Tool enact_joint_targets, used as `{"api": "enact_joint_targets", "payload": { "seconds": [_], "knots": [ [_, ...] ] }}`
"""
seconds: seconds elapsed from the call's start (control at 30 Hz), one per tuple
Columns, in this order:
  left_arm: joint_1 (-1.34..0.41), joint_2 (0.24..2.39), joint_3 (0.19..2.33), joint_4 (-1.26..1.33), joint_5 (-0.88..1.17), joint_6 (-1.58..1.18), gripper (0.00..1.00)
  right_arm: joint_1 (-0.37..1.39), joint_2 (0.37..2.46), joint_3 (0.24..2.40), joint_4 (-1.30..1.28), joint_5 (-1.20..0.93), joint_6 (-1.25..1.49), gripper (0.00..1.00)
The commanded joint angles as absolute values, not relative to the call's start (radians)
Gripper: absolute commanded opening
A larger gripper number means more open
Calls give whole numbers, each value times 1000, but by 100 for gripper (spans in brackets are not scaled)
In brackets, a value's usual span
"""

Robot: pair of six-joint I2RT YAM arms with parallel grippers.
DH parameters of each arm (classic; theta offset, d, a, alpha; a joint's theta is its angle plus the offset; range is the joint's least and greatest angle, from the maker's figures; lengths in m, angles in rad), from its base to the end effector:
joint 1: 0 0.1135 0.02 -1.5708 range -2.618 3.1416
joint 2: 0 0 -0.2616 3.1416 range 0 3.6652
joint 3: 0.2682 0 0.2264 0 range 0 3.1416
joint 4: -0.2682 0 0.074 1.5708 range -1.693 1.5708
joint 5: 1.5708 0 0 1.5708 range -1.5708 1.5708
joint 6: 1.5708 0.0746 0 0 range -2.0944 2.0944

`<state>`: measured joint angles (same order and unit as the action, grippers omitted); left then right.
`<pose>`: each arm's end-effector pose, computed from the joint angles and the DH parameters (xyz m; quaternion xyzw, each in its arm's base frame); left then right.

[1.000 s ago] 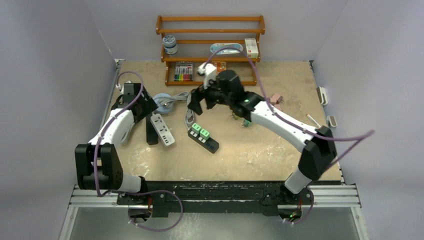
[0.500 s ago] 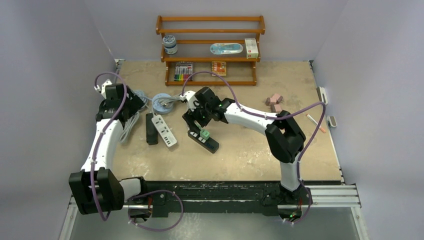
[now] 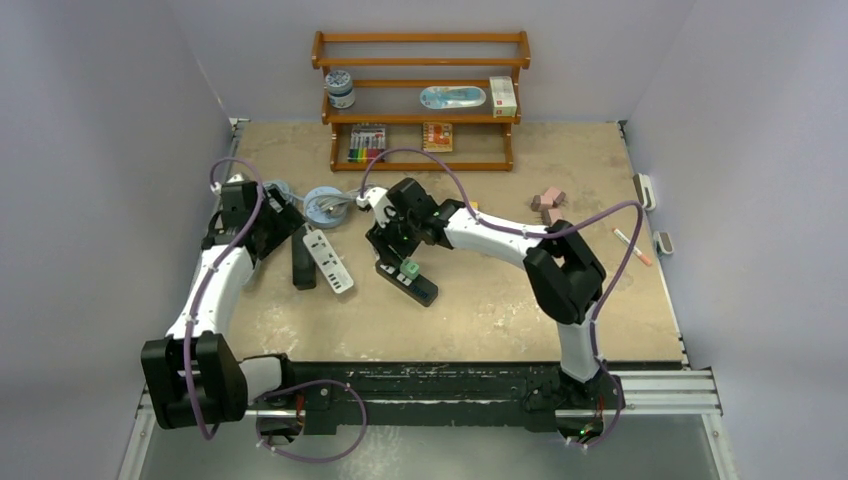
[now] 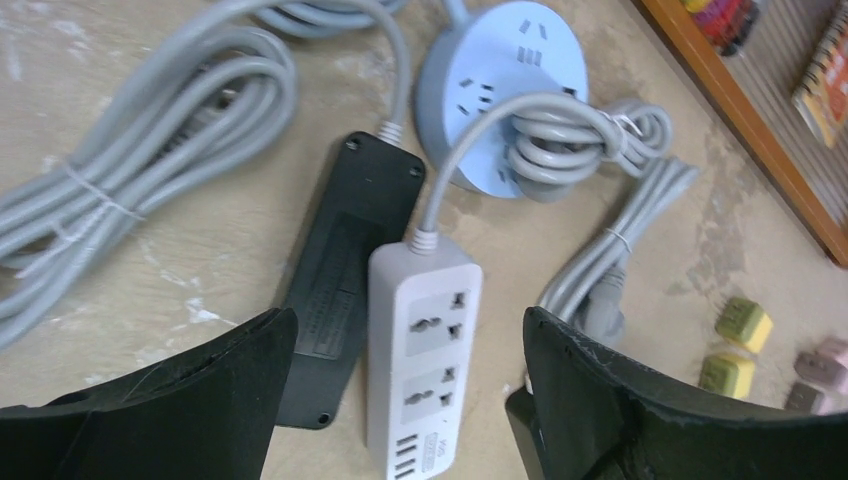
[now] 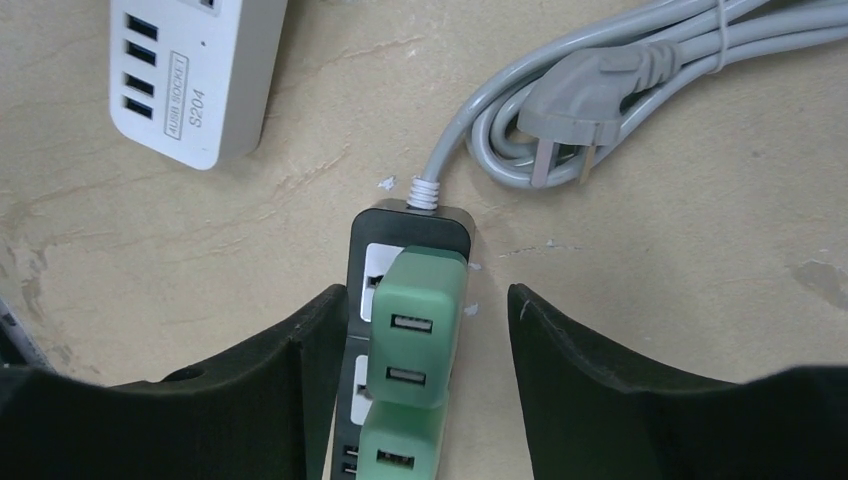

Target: Pull the plug off the socket

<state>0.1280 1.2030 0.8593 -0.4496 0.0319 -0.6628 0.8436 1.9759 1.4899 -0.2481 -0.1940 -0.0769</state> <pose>0.2541 0.0303 0.2347 -0.3508 0.8562 -0.1144 0.3616 0.2907 0.3483 0.2064 -0.4392 0.7974 0.2333 0.3419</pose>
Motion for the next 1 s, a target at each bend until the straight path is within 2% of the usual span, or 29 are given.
{"api": "enact_joint_targets", "payload": {
  "seconds": [0.0, 0.1, 0.13, 0.23, 0.3, 0.5, 0.67, 0.83, 0.97],
  "knots": [
    [75, 1159, 851, -357, 100, -681, 83, 857, 2006, 1514, -246, -214, -107, 61],
    [38, 1171, 842, -350, 91, -700, 84, 860, 2016, 1513, -242, -218, -110, 56],
    [27, 1174, 835, -345, 91, -708, 84, 861, 2019, 1517, -243, -217, -110, 51],
    [-1, 1171, 820, -326, 89, -727, 84, 861, 2012, 1523, -247, -202, -107, 16],
    [-15, 1166, 817, -314, 91, -735, 84, 861, 1993, 1517, -254, -214, -94, 0],
    [-126, 1172, 820, -250, 86, -744, 85, 829, 1899, 1501, -167, -215, 5, 0],
    [-268, 1216, 839, -217, -17, -762, 85, 754, 1826, 1489, -68, -340, 109, 0],
    [-328, 1237, 833, -102, -1, -783, 85, 695, 1740, 1431, 97, -499, 219, 0],
    [-369, 1315, 901, -136, -26, -753, 85, 677, 1734, 1430, 133, -572, 260, 0]
  ]
}}
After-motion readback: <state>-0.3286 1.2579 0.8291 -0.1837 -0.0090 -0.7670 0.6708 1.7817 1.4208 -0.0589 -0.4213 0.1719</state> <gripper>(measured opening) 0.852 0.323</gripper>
